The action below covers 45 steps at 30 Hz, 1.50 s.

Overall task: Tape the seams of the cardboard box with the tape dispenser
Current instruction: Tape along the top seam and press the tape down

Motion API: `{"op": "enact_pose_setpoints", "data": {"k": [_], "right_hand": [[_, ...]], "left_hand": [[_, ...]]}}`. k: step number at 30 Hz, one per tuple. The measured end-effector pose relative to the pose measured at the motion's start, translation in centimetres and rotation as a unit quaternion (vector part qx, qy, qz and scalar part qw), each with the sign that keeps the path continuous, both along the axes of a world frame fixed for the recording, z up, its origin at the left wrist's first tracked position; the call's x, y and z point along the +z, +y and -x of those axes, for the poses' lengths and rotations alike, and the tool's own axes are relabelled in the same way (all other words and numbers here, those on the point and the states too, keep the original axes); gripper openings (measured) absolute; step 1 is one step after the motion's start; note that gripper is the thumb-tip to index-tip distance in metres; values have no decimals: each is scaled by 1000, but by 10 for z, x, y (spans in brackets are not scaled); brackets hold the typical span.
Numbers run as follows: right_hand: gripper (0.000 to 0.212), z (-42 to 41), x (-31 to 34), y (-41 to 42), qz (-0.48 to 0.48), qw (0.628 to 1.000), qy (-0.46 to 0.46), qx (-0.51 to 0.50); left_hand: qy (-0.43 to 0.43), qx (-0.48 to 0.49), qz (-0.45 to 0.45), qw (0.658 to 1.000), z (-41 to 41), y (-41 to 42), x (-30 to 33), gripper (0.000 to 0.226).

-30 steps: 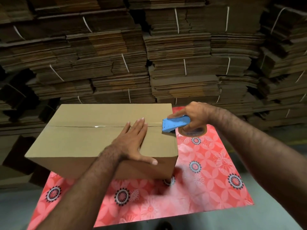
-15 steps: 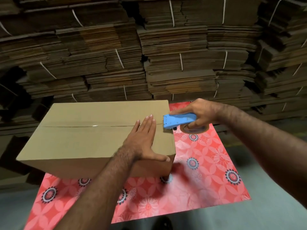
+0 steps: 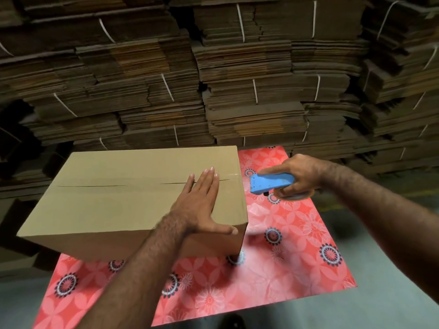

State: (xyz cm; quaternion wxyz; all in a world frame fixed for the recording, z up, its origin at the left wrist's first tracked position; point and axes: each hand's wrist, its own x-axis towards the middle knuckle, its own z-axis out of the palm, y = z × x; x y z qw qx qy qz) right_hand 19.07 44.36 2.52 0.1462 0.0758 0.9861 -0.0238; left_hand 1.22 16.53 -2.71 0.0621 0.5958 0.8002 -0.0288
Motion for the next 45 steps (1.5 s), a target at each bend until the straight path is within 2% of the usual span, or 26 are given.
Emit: {"op": "enact_pose_setpoints", "data": {"k": [2,4,8,9,16,21,23,24,25,28,33,37,45], "right_hand": [[73,14,-6,-10,-24,1000,-8,3],[74,22,-9,-18,-33,999,-6,-1],[72,20,-5,-30,-55,998,27,-19],[71,18,-3,-34,-62,997,38,-26],[66,10,3,-61,-88,991,47,-91],[59,19,5,-65,-170,979,35,-107],[50,26,-5,-70,-240,968,-23,-65],[47,27,-14,-73,-245,966,-60,-60],[46,26,-30,-76,-217,970,-67,-83],[51,27,-83,-82,-89,969,20,-230],[59,36,-127,-101,-16,930,108,-350],[68,20,-153,-112,62,889,103,-441],[77,6,-207,-144,2,891,18,-454]], "left_hand": [[3,-6,-12,1000,-1,-2,3,146],[-30,-13,-41,999,-4,3,7,129],[-107,-17,-156,982,-20,34,9,59],[-109,-4,-160,981,-24,40,9,52],[-96,13,-154,983,-28,46,-4,57],[-97,5,-152,984,-27,45,-4,58],[-93,7,-153,984,-25,45,-8,59],[-91,8,-155,984,-25,44,-10,60],[-91,3,-157,983,-24,44,-13,60],[-95,-8,-157,983,-23,46,-15,62],[-110,-6,-158,981,-23,45,-13,68],[-98,-23,-157,982,-28,43,-10,63],[-69,-25,-151,986,-30,45,-12,62]]}}
